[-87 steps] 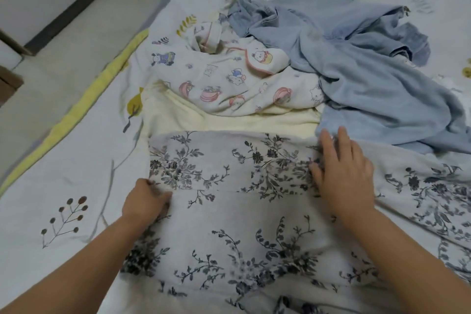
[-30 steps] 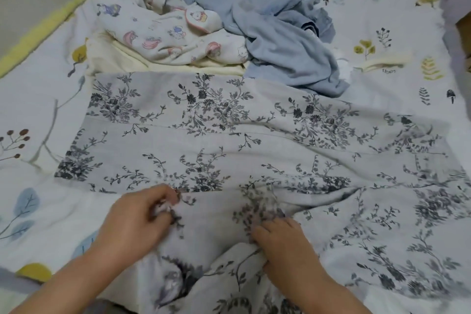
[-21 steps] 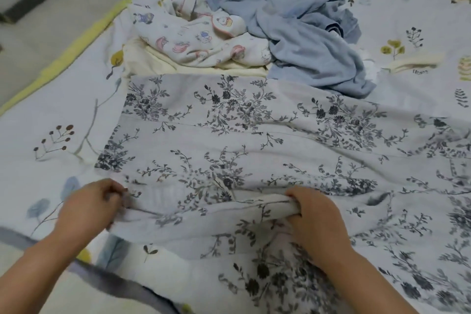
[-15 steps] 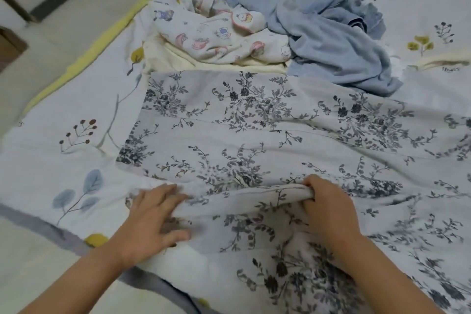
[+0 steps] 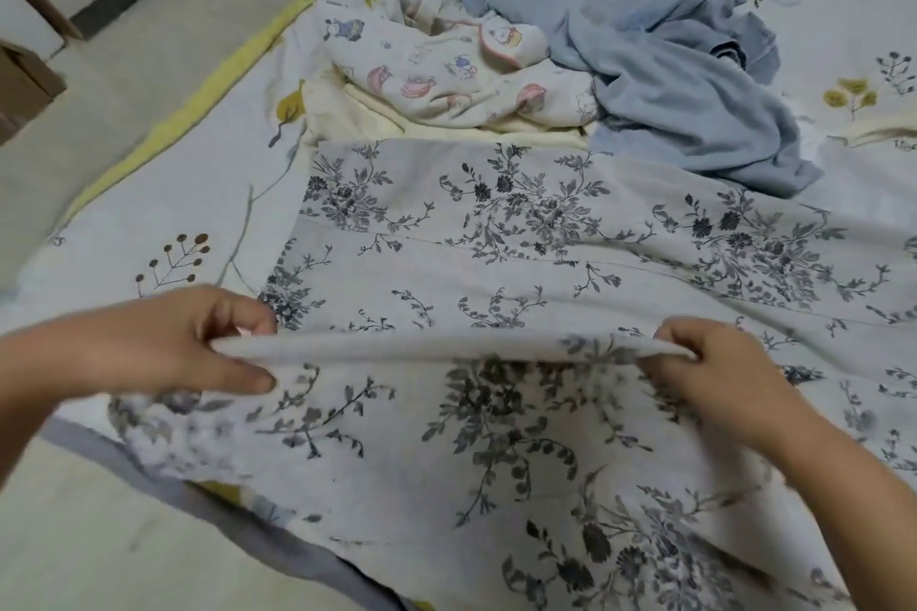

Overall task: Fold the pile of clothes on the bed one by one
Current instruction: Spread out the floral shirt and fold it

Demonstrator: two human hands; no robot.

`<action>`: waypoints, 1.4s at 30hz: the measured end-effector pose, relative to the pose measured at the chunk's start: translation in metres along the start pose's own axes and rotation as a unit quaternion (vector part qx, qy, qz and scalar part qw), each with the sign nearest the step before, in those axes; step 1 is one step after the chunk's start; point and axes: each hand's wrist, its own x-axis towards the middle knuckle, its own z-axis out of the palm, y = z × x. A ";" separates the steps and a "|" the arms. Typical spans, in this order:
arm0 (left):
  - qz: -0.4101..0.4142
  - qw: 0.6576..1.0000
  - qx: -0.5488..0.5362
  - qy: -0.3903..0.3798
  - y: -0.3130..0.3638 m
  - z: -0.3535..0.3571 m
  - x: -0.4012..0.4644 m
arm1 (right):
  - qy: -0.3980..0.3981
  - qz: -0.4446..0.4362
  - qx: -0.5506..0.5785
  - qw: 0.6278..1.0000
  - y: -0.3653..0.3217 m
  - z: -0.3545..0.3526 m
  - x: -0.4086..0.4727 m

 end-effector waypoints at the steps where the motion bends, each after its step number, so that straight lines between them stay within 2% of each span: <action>1: 0.005 1.000 0.007 0.004 0.008 -0.014 0.003 | 0.020 0.002 0.013 1.000 -0.003 -0.003 0.007; 2: 0.010 0.999 0.019 0.041 0.015 -0.024 0.010 | 0.054 0.005 0.014 0.998 -0.006 -0.004 0.016; 4: 0.015 0.981 -0.014 0.191 0.021 -0.028 0.035 | 0.139 0.015 -0.008 0.990 -0.011 -0.001 0.034; 6: 0.010 0.943 -0.067 0.325 0.020 -0.012 0.065 | 0.183 0.041 -0.103 0.977 -0.015 0.010 0.047; 7: -0.013 0.933 -0.050 0.356 0.016 0.001 0.077 | 0.177 0.054 -0.162 0.969 -0.015 0.018 0.051; 9: -0.091 0.930 0.000 0.355 -0.001 0.030 0.095 | 0.179 0.037 -0.228 0.957 -0.017 0.035 0.048; 11: -0.160 0.925 0.046 0.341 -0.022 0.057 0.101 | 0.172 -0.028 -0.216 0.961 -0.020 0.059 0.035; 14: -0.224 0.928 0.083 0.287 -0.050 0.095 0.098 | 0.043 -0.113 -0.224 0.967 -0.020 0.105 0.002; 16: -0.247 0.930 0.082 0.261 -0.063 0.114 0.095 | -0.067 -0.117 -0.277 0.951 -0.013 0.132 -0.013; 18: -0.267 0.918 0.089 0.280 -0.069 0.126 0.090 | -0.130 -0.094 -0.317 0.935 -0.008 0.152 -0.020; 20: -0.246 0.918 0.056 0.306 -0.069 0.135 0.088 | -0.119 -0.099 -0.345 0.926 -0.014 0.157 -0.023; 22: -0.192 0.921 -0.035 0.337 -0.064 0.139 0.084 | -0.055 -0.097 -0.346 0.931 -0.020 0.159 -0.023; 24: -0.149 0.908 -0.086 0.382 -0.062 0.134 0.076 | -0.013 -0.116 -0.317 0.941 -0.029 0.160 -0.025; 27: -0.117 0.885 -0.048 0.448 -0.081 0.105 0.052 | 0.030 -0.168 -0.251 0.953 -0.048 0.170 -0.038; 29: -0.156 0.870 0.018 0.468 -0.104 0.080 0.034 | 0.074 -0.223 -0.213 0.948 -0.066 0.182 -0.048; 30: -0.187 0.863 0.053 0.465 -0.114 0.071 0.027 | 0.069 -0.234 -0.198 0.949 -0.078 0.187 -0.052; 33: -0.277 0.851 0.058 0.442 -0.143 0.055 0.018 | -0.010 -0.232 -0.203 0.951 -0.103 0.206 -0.058; 35: -0.316 0.856 0.040 0.406 -0.149 0.055 0.022 | -0.024 -0.213 -0.215 0.953 -0.110 0.207 -0.056; 36: -0.323 0.857 0.072 0.396 -0.145 0.058 0.027 | -0.030 -0.204 -0.209 0.956 -0.107 0.207 -0.054; 37: -0.303 0.859 0.117 0.395 -0.137 0.060 0.034 | -0.030 -0.193 -0.202 0.960 -0.101 0.206 -0.050; 39: -0.208 0.857 0.242 0.404 -0.107 0.070 0.050 | 0.027 -0.139 -0.212 0.967 -0.085 0.196 -0.042; 42: -0.023 0.873 0.331 0.358 -0.054 0.101 0.077 | 0.029 0.029 -0.199 0.979 -0.042 0.172 -0.029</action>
